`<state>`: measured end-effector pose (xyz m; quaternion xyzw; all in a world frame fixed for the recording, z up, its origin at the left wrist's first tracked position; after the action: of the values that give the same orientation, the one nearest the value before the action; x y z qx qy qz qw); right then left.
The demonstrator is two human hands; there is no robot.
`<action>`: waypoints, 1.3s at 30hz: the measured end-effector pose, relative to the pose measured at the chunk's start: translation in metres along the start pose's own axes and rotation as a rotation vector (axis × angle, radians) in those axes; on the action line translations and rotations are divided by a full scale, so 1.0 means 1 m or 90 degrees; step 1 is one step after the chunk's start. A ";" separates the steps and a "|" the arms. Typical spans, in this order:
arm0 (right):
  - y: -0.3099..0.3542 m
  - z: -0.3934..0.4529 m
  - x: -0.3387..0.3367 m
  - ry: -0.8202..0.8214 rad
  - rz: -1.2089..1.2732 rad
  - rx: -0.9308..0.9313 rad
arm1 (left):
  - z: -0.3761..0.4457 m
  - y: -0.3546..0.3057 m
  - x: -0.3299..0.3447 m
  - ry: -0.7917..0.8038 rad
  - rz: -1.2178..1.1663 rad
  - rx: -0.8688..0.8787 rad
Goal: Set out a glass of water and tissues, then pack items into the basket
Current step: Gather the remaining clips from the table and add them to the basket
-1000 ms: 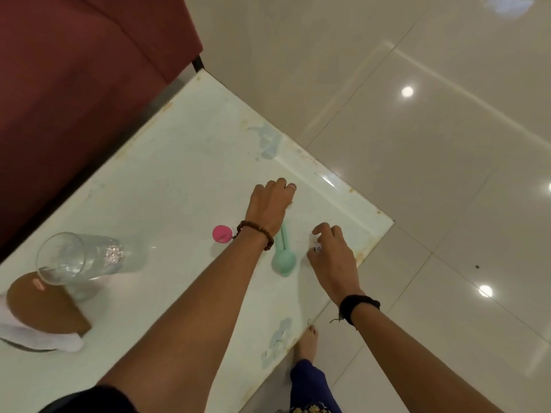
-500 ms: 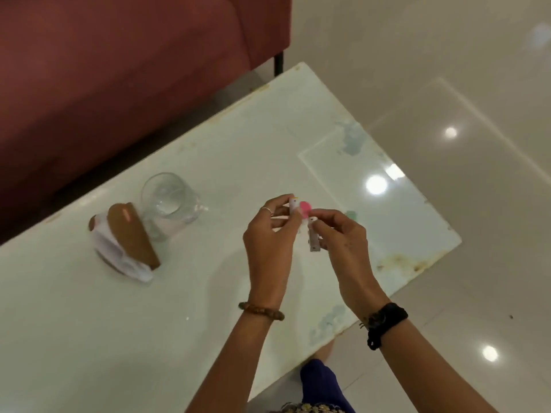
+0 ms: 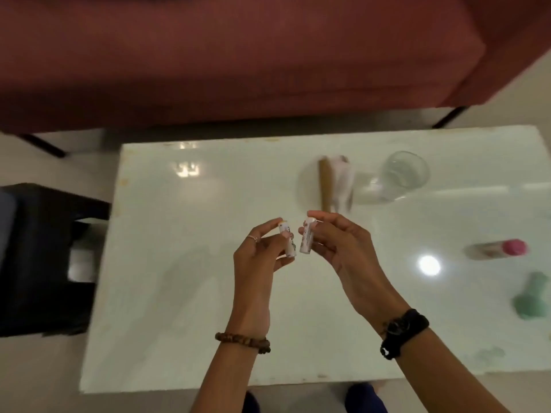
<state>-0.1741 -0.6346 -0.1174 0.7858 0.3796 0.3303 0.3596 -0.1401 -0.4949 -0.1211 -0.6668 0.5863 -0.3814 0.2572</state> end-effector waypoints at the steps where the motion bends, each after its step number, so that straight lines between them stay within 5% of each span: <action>1: -0.006 0.000 0.027 0.026 -0.006 0.004 | 0.000 -0.009 -0.026 -0.012 -0.006 -0.002; 12: -0.108 -0.022 0.352 0.241 -0.134 0.086 | -0.008 -0.128 -0.362 -0.287 0.025 0.143; 16: -0.134 -0.021 0.445 0.308 -0.220 0.060 | -0.009 -0.155 -0.453 -0.446 0.171 0.207; 20: -0.164 -0.014 0.522 0.340 -0.445 -0.052 | 0.002 -0.152 -0.524 -0.545 0.353 0.153; 26: -0.218 -0.034 0.580 0.419 -0.927 -0.328 | 0.036 -0.121 -0.569 -0.446 0.607 -0.010; 30: -0.232 -0.047 0.595 0.437 -1.071 -0.474 | 0.043 -0.114 -0.577 -0.402 0.640 -0.029; 35: -0.229 -0.050 0.594 0.475 -1.080 -0.491 | 0.042 -0.111 -0.562 -0.379 0.720 -0.065; 39: -0.193 -0.046 0.563 0.458 -0.914 -0.487 | 0.022 -0.147 -0.507 -0.453 0.684 0.168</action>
<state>-0.0019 -0.0628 -0.1119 0.0334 0.7344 0.3561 0.5769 -0.0472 0.0250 -0.1227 -0.3298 0.6650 -0.0249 0.6697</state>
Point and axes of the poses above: each hand's wrist, its own z-axis towards the middle knuckle, its own x-axis out of the palm, y = z × x, the point moved 9 cm from there along z, towards the middle knuckle, and after that the axes turned 4 degrees about -z, right-handed, at the moved point
